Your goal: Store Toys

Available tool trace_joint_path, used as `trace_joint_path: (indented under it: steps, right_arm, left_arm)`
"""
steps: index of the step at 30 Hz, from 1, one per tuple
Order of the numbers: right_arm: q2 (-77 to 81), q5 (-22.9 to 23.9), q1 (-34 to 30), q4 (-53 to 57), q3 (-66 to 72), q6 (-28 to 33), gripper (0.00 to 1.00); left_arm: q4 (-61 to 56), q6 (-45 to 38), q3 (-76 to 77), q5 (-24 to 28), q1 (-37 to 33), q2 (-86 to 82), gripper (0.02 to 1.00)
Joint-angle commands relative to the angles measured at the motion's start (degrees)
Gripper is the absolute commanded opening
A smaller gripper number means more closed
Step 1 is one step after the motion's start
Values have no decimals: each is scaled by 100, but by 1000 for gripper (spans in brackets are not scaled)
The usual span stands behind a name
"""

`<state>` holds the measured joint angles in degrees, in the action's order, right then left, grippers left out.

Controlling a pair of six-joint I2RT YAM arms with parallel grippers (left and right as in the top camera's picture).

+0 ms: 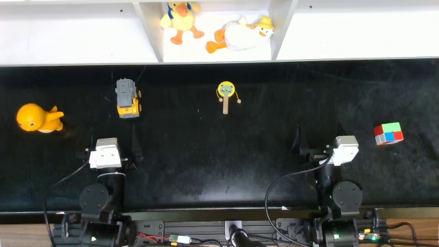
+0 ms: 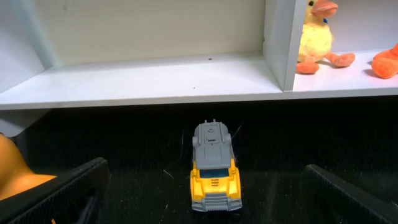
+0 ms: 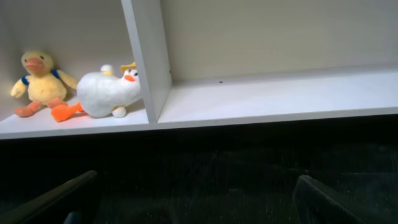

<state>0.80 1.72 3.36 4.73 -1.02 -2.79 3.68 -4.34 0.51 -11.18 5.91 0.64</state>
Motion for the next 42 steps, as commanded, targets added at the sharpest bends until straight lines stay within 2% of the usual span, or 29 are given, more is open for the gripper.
trace_joint_path:
  steps: [1,4,6,8,14,16,22,27,30,32,36,42]
  right_arm:
    - [-59,-24,-39,-28,76,22,996]
    - [-59,-24,-39,-26,76,22,996]
    - [-59,-24,-39,-26,76,22,996]
    - [-59,-24,-39,-26,76,22,996]
    - [-59,-24,-39,-26,76,22,996]
    - [-59,-24,-39,-26,76,22,998]
    - [-59,-24,-39,-26,76,22,996]
    - [-59,-24,-39,-26,76,22,996]
    - [-59,-24,-39,-26,76,22,996]
    - [-59,-24,-39,-26,76,22,993]
    - [-59,-24,-39,-26,74,22,996]
    - [-59,-24,-39,-26,76,22,993]
  left_arm:
    - [11,378,-2,-26,-15,-44,998]
    - [138,378,195,-68,-17,-15,998]
    - [426,446,568,-273,-17,116,998]
    - [1137,509,1333,-538,-22,531,996]
    - [2922,505,2981,-538,-518,1993,996]
    - [3342,192,3499,-151,-1143,2699,993]
    - [3436,-1008,4085,1482,-2691,3794,993]
    - [3460,-1843,4454,2387,-4022,4498,993]
    - [3410,-2011,4586,2914,-4918,4929,996]
    - [3320,-2170,4586,3021,-5377,5062,996]
    - [3032,-2730,4583,3001,-5866,5143,998]
    - [2723,-2726,4583,3062,-6341,5392,998]
